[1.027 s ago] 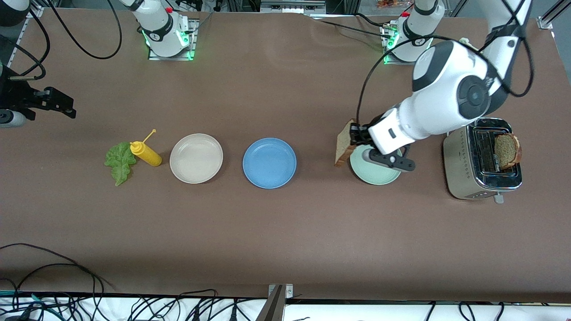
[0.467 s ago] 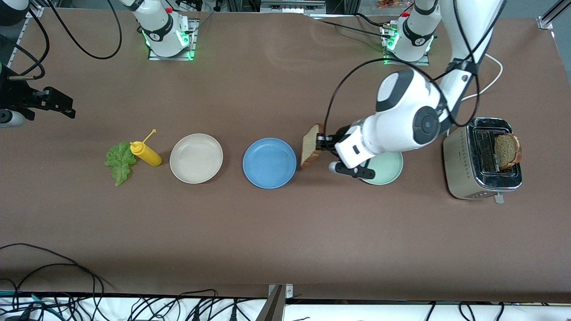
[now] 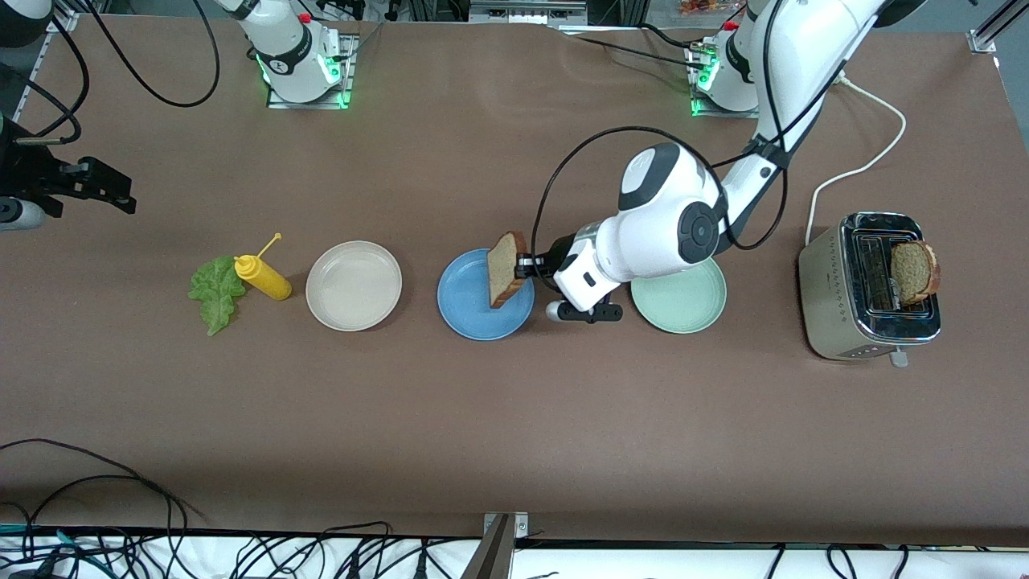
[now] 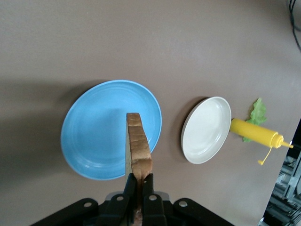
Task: Make sandwich in blue plate with both arms
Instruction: 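Carry the bread slice over the blue plate with the left gripper, then lower the bread flat onto the blue plate and open the left gripper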
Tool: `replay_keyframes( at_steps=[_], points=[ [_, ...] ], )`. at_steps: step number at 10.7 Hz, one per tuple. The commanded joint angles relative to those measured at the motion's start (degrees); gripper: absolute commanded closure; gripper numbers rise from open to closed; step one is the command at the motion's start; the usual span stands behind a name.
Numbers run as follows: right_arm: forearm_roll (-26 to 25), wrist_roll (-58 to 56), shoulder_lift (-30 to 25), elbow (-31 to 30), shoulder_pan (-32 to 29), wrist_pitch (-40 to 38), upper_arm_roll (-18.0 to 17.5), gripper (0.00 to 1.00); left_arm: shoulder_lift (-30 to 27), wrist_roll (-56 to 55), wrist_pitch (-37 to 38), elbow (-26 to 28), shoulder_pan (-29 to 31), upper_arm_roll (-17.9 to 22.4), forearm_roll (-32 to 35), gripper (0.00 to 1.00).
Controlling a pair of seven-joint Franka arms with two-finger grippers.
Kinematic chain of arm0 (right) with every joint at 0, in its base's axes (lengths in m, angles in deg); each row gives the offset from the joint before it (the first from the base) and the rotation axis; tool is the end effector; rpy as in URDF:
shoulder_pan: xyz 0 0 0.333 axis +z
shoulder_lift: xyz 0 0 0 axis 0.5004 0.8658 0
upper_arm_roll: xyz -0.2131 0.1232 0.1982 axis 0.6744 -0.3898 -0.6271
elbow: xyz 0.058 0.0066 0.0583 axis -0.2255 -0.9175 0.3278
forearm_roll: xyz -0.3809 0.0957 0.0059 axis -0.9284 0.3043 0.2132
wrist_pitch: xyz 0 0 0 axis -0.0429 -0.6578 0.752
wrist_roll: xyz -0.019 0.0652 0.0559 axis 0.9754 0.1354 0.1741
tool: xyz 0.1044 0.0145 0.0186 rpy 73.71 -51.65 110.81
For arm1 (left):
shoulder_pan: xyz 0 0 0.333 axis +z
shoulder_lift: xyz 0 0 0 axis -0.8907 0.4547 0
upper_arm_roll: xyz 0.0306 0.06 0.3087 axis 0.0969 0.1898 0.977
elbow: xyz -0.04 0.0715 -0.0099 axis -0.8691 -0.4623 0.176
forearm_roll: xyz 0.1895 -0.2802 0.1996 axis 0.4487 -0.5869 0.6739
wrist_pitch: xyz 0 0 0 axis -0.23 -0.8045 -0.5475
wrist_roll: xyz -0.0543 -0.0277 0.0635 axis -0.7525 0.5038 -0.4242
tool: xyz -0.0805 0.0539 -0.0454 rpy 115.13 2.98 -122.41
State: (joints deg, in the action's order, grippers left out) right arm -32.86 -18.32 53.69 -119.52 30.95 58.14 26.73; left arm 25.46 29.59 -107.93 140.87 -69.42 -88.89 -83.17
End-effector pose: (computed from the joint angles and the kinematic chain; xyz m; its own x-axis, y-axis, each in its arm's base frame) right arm 0.5703 -0.0126 0.5953 0.9960 0.0855 -0.0243 0.0863 -0.9956 0.0364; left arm 0.5983 -0.4052 0.3480 0.9743 0.0606 -0.2168 0.1777 -0.7982 0.5756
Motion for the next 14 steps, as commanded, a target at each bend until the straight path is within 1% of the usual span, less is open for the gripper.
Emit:
replay_keyframes(
  at_steps=[1,3,4,7,12,14],
  points=[
    [-0.76,-0.94,0.73,1.42,-0.13,-0.30,0.00,0.00,4.85,-1.54,-6.14,-2.25,-0.74,-1.33,-1.11,1.00],
    [-0.76,-0.85,0.64,1.42,-0.13,-0.30,0.00,0.00,7.40,-1.37,-9.32,-2.25,-0.92,-1.50,-1.11,1.00],
    [-0.76,-0.85,0.73,1.42,-0.13,-0.30,0.00,0.00,8.54,-1.28,-10.20,-2.17,-0.92,-2.72,-1.11,1.00],
    [-0.76,-0.85,0.73,1.42,-0.13,-0.22,0.00,0.00,11.09,-1.54,-15.29,-2.17,-1.71,-3.52,-1.20,1.00],
    [-0.76,-0.85,0.73,1.42,-0.13,-0.22,0.00,0.00,12.94,-1.72,-19.35,-1.90,-1.62,-5.54,-1.37,1.00],
    [-0.85,-0.85,0.73,1.42,-0.13,-0.30,0.00,0.00,13.56,-1.72,-21.53,-1.55,-1.71,-6.25,-4.26,1.00]
  ],
)
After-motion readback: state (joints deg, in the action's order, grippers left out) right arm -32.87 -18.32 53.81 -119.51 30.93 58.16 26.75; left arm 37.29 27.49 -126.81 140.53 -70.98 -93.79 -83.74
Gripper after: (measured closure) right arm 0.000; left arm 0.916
